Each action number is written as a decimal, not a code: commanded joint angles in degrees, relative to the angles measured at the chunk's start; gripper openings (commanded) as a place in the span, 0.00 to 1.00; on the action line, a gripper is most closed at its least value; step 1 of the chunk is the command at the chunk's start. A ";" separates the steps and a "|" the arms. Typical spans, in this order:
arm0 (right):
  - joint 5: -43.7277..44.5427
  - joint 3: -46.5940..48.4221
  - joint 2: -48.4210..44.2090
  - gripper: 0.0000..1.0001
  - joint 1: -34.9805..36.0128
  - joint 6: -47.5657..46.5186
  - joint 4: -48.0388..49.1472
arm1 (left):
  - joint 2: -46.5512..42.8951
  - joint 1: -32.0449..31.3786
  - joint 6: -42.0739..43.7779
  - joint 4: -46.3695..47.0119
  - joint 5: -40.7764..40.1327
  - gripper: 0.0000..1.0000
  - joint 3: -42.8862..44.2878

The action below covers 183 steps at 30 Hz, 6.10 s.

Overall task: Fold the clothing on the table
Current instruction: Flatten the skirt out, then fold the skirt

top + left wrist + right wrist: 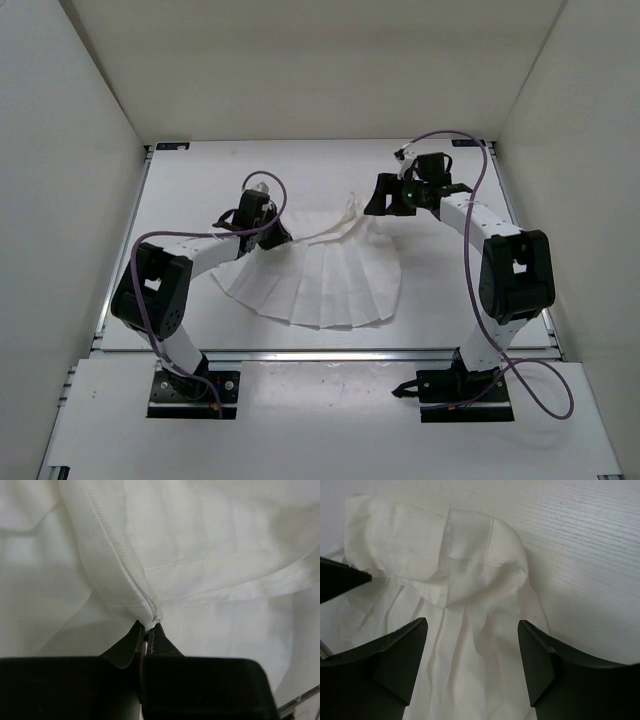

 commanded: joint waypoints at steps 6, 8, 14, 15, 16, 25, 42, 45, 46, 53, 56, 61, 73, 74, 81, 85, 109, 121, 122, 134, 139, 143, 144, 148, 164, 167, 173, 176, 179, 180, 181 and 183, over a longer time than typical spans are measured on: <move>-6.44 5.53 -0.08 0.69 -5.78 0.23 3.81 | 12.13 5.72 -3.44 -2.55 -4.17 0.00 29.22; -6.88 6.75 0.80 0.69 -6.32 -0.12 3.82 | 15.22 6.43 -3.96 -1.86 -3.92 0.00 33.20; -8.38 6.93 2.47 0.75 -5.88 -3.28 3.38 | 18.93 9.24 -1.78 1.13 2.06 0.95 33.84; -8.12 7.11 2.91 0.78 -5.71 -3.98 3.12 | 18.05 9.33 -0.03 2.26 1.97 0.99 32.00; -7.94 6.94 2.91 0.80 -5.44 -4.25 3.20 | 16.83 9.33 0.43 2.36 0.84 0.98 31.03; -4.78 16.77 12.49 0.77 -2.64 -7.68 0.39 | 15.06 9.78 9.74 -4.22 -8.63 0.99 30.56; -1.79 7.55 13.46 0.00 10.99 -5.40 -8.57 | 18.23 -0.94 17.40 -30.60 -16.67 0.00 30.50; -0.56 7.12 14.60 0.00 11.87 -4.35 -11.12 | 16.73 -2.09 16.96 -30.95 -16.40 0.00 27.60; 0.49 6.33 14.60 0.00 11.44 -4.00 -11.30 | 16.55 -2.79 16.61 -30.95 -15.44 0.00 26.54; 3.05 -0.43 9.87 0.00 9.41 -1.45 -9.11 | 15.59 -5.07 15.28 -31.48 -10.52 0.00 21.71; 3.92 -4.65 6.09 0.00 7.31 -1.27 -8.32 | 13.58 -7.09 14.23 -31.48 -9.10 0.00 19.16; 4.19 -11.33 0.46 0.00 4.93 -1.45 -9.72 | 4.44 -13.24 12.74 -34.29 -8.57 0.00 11.87; 4.19 -18.47 -15.89 0.09 12.14 0.60 -12.88 | -8.05 -9.75 13.61 -40.09 -5.67 0.23 12.53; 2.88 -17.59 -16.59 0.27 11.53 -0.12 -12.01 | -8.58 -7.13 13.79 -39.92 -5.67 0.28 15.08; 0.05 -4.24 -8.35 0.78 4.94 -10.14 -3.57 | -6.93 8.08 15.64 -31.66 -7.78 0.67 18.10; -0.02 12.25 6.40 0.80 4.49 -14.44 -7.86 | -2.80 12.14 15.28 -25.70 -7.97 0.68 17.05; -6.27 40.41 35.95 0.61 7.92 -10.08 -11.12 | 11.18 16.01 12.30 -17.41 -5.76 0.65 19.15; -2.06 44.20 38.51 0.00 6.35 -10.58 -17.18 | 15.06 15.76 9.31 -17.42 -7.25 0.70 22.67; -1.96 44.12 38.59 0.00 5.38 -10.24 -17.28 | 15.06 15.84 9.22 -17.33 -7.08 0.70 22.23; -2.49 34.27 31.48 0.00 1.41 -11.37 -17.36 | 18.03 12.85 7.46 -7.58 -4.80 0.70 23.45; -3.37 33.92 31.13 0.00 3.08 -12.69 -17.28 | 22.78 13.20 8.34 -5.29 -0.76 0.68 27.67; -4.51 34.53 31.56 0.00 3.79 -12.34 -17.01 | 25.95 13.29 8.34 -5.98 0.75 0.61 31.80; -4.69 34.62 31.30 0.00 4.22 -12.25 -16.93 | 26.82 13.20 8.60 -6.60 0.31 0.60 32.42; -4.51 35.33 31.65 0.00 3.79 -12.08 -17.19 | 27.27 12.76 8.78 -7.66 -0.22 0.47 32.60; -3.71 47.14 26.82 0.00 -5.87 -6.37 -18.50 | 21.83 12.76 14.93 -5.37 7.05 0.00 38.89; -4.77 63.65 27.61 0.00 -6.75 -3.56 -22.54 | 20.68 13.46 16.51 -9.13 8.92 0.00 51.17; -1.35 72.96 17.97 0.00 -8.07 -5.56 -24.13 | 14.03 12.76 21.43 -13.20 5.32 0.00 71.36; 0.14 60.62 9.37 0.00 -8.25 -8.02 -22.39 | 6.02 11.88 23.19 -10.48 4.00 0.00 63.56; 1.81 34.12 -3.71 0.00 -7.64 -7.87 -10.74 | -3.82 11.10 24.16 -4.61 3.12 0.00 43.98; 1.55 22.35 -9.42 0.00 -7.20 -6.99 -4.16 | -8.36 11.00 24.68 -2.23 2.85 0.00 34.97; 1.73 11.70 -14.70 0.00 -6.68 -6.28 -1.92 | -13.20 10.65 24.86 -0.56 2.24 0.00 25.66; 1.64 -0.02 -20.52 0.00 -5.10 -5.40 3.80 | -19.88 9.60 23.46 1.03 0.22 0.00 12.91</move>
